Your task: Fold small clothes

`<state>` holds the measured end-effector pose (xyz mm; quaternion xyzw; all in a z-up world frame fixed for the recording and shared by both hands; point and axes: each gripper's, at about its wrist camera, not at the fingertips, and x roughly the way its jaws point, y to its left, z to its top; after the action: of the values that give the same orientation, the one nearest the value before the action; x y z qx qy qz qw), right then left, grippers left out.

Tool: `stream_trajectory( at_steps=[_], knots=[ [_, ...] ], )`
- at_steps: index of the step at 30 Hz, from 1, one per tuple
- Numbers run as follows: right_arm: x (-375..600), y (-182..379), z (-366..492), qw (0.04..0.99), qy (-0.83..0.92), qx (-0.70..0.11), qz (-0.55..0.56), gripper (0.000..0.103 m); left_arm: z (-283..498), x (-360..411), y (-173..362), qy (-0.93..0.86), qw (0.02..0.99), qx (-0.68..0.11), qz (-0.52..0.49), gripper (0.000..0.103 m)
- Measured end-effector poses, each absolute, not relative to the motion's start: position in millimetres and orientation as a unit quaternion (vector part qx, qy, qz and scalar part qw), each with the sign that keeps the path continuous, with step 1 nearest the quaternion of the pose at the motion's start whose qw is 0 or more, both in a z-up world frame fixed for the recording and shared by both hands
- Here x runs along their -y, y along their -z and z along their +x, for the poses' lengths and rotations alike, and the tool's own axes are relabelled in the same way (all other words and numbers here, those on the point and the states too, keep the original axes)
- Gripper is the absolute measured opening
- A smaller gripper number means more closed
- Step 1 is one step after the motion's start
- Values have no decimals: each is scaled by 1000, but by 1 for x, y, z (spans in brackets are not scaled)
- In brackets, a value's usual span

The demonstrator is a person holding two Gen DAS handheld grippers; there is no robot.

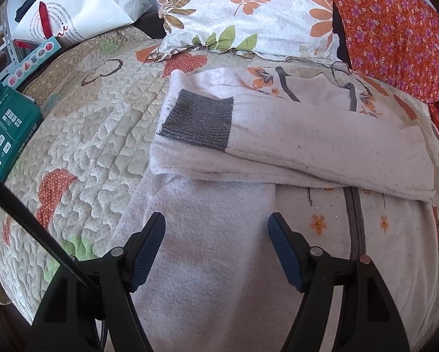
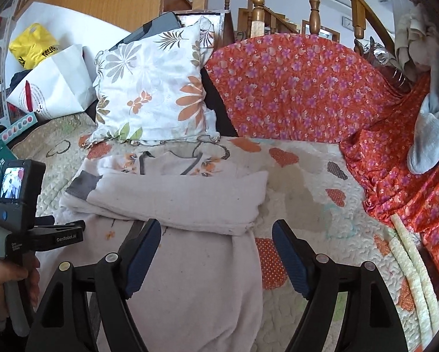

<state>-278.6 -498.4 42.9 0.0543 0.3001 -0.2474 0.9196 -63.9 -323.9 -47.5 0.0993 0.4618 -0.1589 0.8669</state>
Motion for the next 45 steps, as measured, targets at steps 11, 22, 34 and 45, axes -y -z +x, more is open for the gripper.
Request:
stream_trajectory(
  at_steps=[11,22,34,45],
  knots=[
    [501,-36,-275,915,245,-313,66,83,-66,322,48,154,869,-460,99,72],
    [511,-28,-271,907,258,-325,73,84,-66,322,48,153,869,-460,99,72],
    [532,-27,-275,897,293,-319,92,84,-66,321,48,154,869,-461,98,72],
    [535,-25,-273,892,304,-323,89,84,-66,318,47,154,868,-462,96,72]
  ],
)
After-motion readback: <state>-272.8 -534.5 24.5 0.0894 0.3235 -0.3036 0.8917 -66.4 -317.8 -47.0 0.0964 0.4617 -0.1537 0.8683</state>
